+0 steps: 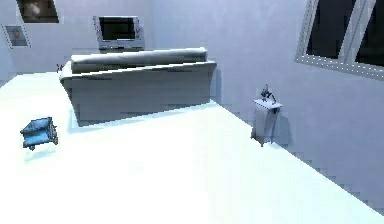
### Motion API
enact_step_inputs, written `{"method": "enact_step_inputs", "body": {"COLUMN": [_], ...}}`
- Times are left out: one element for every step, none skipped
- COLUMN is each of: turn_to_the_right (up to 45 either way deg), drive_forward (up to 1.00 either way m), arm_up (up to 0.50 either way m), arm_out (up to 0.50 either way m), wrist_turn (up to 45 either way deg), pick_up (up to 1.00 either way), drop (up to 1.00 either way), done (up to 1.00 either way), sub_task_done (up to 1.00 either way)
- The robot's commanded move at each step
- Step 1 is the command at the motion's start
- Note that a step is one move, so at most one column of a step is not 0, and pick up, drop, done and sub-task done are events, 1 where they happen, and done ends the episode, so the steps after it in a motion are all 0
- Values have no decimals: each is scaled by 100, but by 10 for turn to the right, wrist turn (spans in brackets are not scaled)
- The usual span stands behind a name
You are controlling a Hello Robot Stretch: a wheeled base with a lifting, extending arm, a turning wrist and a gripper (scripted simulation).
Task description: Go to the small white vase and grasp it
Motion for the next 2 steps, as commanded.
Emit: {"method": "enact_step_inputs", "body": {"turn_to_the_right": [0,0], "drive_forward": [0,0], "arm_up": [0,0], "arm_out": [0,0], "wrist_turn": [0,0], "pick_up": [100,0], "drop": [0,0], "done": [0,100], "sub_task_done": [0,0]}}
